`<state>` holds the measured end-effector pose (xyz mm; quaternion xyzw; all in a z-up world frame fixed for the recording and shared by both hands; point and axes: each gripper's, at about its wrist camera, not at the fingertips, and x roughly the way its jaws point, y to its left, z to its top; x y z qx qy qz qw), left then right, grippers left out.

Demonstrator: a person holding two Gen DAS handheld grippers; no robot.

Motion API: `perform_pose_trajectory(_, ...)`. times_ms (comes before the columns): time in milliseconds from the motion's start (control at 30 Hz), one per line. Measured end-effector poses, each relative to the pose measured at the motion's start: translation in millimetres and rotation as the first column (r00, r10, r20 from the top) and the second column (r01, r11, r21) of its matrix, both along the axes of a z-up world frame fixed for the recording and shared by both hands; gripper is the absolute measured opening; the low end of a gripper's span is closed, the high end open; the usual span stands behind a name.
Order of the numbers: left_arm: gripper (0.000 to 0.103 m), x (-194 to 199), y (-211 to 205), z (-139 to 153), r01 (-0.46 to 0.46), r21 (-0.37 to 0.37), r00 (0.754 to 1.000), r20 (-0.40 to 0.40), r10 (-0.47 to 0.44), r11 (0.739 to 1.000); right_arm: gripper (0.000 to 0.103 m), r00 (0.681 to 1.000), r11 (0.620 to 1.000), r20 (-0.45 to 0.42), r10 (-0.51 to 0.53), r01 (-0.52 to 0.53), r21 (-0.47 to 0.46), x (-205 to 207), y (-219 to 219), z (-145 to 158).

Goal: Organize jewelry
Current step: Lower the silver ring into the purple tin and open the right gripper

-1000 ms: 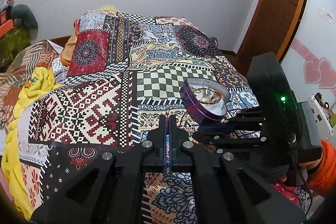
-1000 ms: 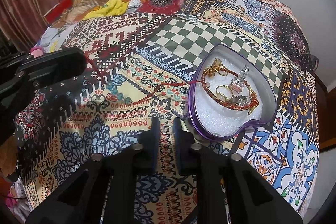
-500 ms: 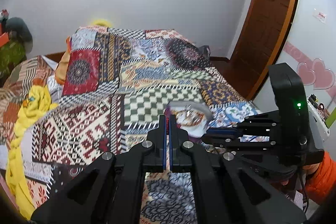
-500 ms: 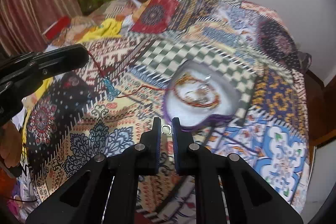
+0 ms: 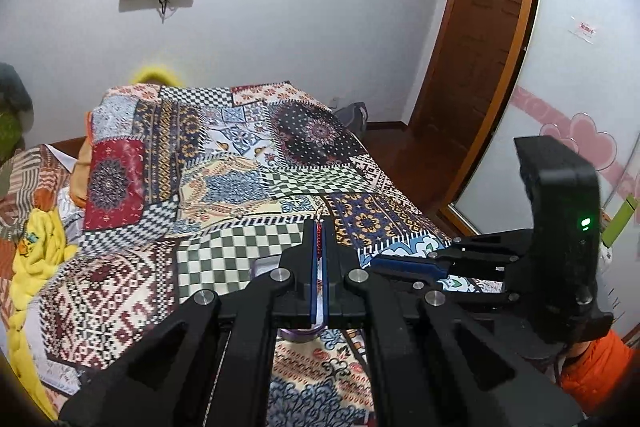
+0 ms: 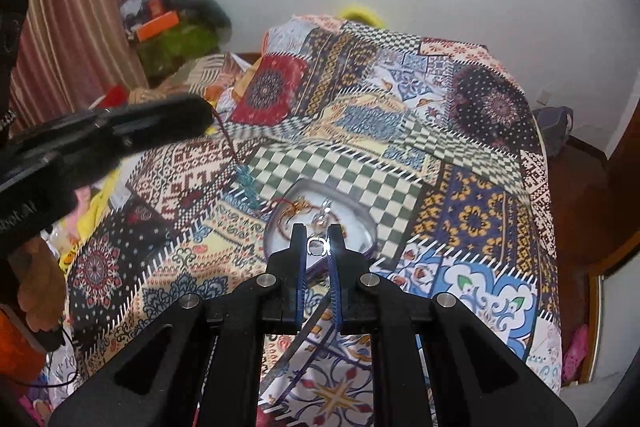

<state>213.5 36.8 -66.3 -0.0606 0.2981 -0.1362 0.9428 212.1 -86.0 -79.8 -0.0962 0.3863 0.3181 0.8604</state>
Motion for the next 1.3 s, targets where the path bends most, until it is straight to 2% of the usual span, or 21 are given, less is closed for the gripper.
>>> perform_pose_trajectory(167,0.000,21.1,-3.3,-25.2,-0.005,0.002,0.998,-0.070,0.005,1.000,0.009,1.000,1.000,-0.004,-0.014,0.014,0.020,10.6,-4.3,-2.2)
perform_pose_trajectory(267,0.000,34.2,-1.5,-49.4,-0.003,-0.002,0.991,-0.137,0.003,1.000,0.009,1.000,1.000,-0.012,-0.012,0.012,0.027,16.5,-3.9,-5.3)
perform_pose_trajectory(500,0.000,45.9,5.7,-86.4,0.000,-0.008,0.973,-0.230,-0.002,1.000,0.009,0.999,1.000,-0.038,0.000,0.000,0.015,31.0,6.4,-22.0)
perform_pose_trajectory(700,0.000,46.6,4.3,-97.2,0.008,0.021,0.970,-0.245,-0.003,1.000,0.009,0.997,1.000,-0.077,0.005,-0.005,-0.001,42.1,13.2,-38.9)
perform_pose_trajectory(967,0.000,44.6,-3.2,-97.4,0.006,0.072,0.971,-0.240,0.011,0.997,0.009,0.995,0.999,-0.102,0.017,-0.020,-0.037,45.1,18.0,-54.6)
perform_pose_trajectory(1300,0.002,31.0,-0.9,-85.2,-0.009,0.096,0.976,-0.217,0.029,0.995,0.010,0.998,0.998,-0.064,0.019,-0.023,-0.066,35.5,17.0,-45.8)
